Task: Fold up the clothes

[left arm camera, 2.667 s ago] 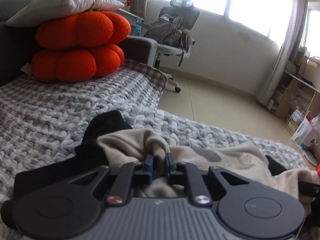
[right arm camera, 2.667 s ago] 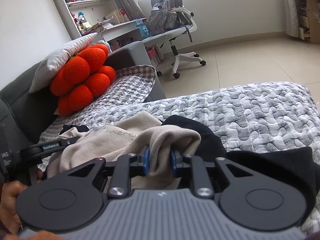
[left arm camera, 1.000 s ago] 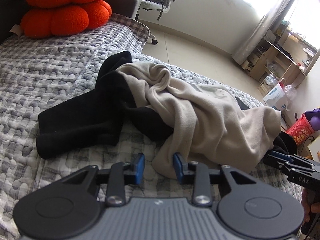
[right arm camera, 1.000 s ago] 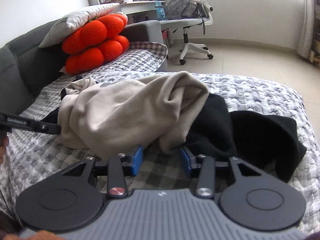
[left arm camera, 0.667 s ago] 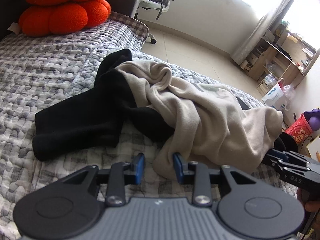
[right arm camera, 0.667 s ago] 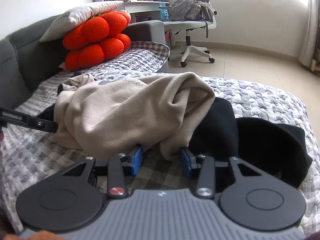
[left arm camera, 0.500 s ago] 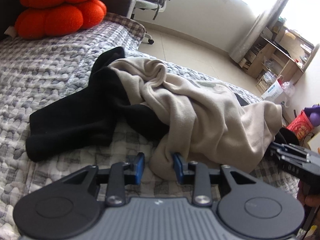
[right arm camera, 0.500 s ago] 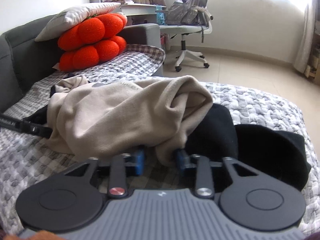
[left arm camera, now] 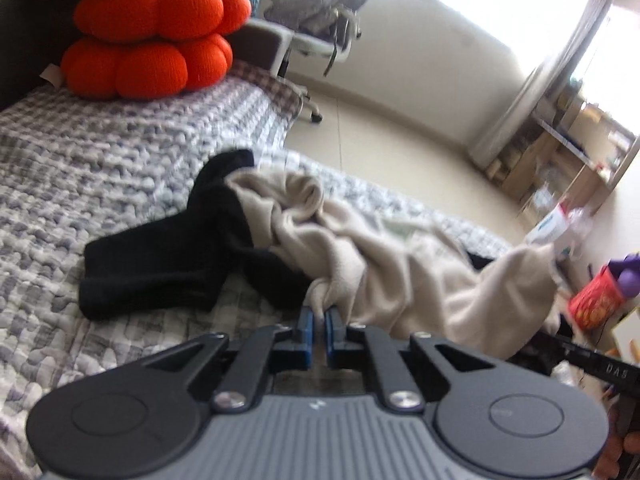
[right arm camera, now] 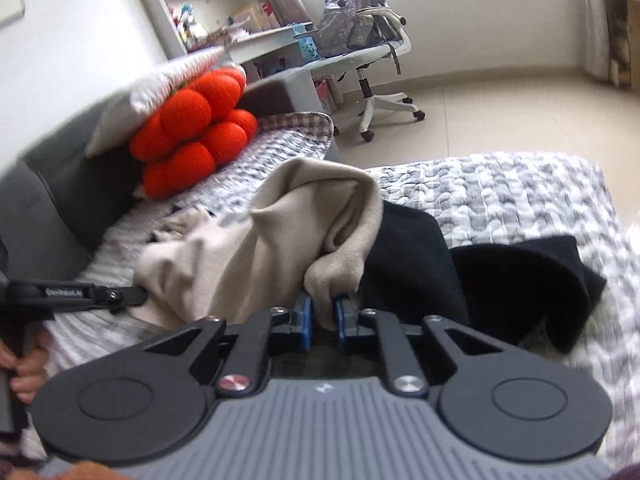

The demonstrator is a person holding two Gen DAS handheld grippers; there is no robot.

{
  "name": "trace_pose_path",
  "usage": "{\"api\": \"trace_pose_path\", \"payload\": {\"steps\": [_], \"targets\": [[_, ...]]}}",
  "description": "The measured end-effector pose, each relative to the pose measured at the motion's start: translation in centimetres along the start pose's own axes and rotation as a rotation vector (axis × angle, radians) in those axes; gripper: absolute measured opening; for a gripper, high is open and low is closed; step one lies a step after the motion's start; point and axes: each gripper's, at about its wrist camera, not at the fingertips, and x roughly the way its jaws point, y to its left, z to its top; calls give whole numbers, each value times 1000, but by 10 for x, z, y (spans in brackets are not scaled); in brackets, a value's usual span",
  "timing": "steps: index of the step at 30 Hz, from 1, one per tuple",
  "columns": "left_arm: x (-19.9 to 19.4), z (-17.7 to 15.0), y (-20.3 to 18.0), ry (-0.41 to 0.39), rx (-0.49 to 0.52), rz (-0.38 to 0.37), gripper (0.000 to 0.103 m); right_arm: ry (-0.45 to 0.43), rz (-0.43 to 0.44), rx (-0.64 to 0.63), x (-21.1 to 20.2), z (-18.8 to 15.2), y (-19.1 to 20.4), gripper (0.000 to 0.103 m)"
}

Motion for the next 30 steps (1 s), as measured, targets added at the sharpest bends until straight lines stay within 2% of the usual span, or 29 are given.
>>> {"api": "trace_pose_path", "payload": {"steps": [6,7,9,15,18,24,30], "targets": [[-45,2,7,-58,-38,-29,6,18,89,110,-32,6,-1,10],[-52,2,8,-67,-43,-35,6,16,102,115,-37,7,0,0],[-66,4,11,-79,-54,-52,6,4,134,123,-51,13,2,0],[-93,0,13,-91,-61,-91,5,-6,112,54,-72,16,15,2],[-97,-5,13,-91,-50,-90,6,12,87,49,-69,7,15,14],[-90,-14,19,-89,-42,-47,6,89,52,68,-45,-11,6,14],[-65,-26,28,-82,-55,22,6,143,38,46,-19,-26,8,14]]}}
